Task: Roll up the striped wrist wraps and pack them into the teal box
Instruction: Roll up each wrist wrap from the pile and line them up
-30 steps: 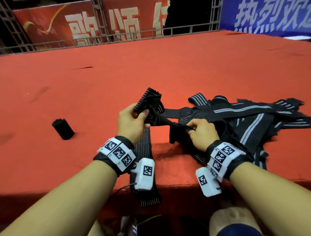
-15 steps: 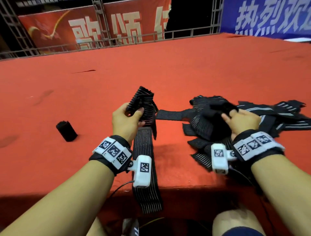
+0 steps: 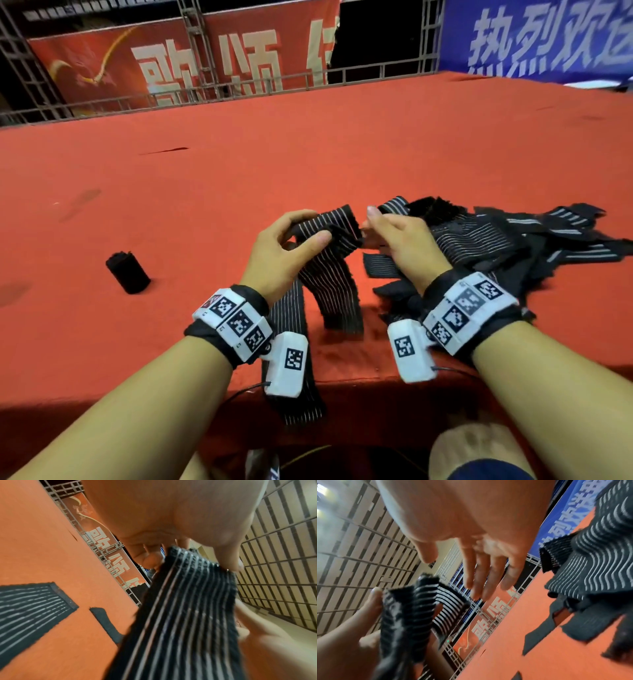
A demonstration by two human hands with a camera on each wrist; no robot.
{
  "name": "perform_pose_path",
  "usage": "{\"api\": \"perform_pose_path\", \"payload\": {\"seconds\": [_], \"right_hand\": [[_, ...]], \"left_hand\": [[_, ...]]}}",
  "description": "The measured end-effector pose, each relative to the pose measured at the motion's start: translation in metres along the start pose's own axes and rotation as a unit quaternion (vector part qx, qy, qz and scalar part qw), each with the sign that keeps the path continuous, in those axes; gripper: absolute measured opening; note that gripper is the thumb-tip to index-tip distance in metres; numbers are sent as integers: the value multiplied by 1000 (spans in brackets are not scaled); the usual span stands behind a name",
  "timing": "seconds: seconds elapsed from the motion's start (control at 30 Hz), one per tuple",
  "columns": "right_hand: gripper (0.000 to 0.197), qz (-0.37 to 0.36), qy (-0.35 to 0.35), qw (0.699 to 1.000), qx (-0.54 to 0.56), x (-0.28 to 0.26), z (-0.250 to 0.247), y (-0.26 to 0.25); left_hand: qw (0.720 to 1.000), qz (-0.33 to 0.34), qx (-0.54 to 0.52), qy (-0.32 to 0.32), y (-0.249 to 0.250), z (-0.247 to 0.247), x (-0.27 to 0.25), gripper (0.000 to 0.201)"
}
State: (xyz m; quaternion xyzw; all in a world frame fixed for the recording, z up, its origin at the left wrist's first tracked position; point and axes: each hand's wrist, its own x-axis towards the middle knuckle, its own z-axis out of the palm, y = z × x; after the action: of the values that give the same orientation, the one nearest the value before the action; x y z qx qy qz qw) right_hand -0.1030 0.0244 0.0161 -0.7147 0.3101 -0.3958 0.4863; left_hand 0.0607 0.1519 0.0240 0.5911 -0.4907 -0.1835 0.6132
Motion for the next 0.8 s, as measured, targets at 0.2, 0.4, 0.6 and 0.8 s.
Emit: {"api": "perform_pose_path", "payload": {"seconds": [0.2,0.4,0.6,0.8], "right_hand": [[57,29,-195,978,66,-23,33,-7],[25,32,-203,978,38,-33,43,-8],[34,49,-302,952,20,-51,45,-16],[34,51,-405,912,-32,-65,44,-21]], "left_hand": [[998,9,49,39,2,-12,-2,32],[996,33,57,66,2,-30,-8,31],[988,37,27,150,17,-44,-15,32],[987,30,16,158,27,-48,-24,36]]}}
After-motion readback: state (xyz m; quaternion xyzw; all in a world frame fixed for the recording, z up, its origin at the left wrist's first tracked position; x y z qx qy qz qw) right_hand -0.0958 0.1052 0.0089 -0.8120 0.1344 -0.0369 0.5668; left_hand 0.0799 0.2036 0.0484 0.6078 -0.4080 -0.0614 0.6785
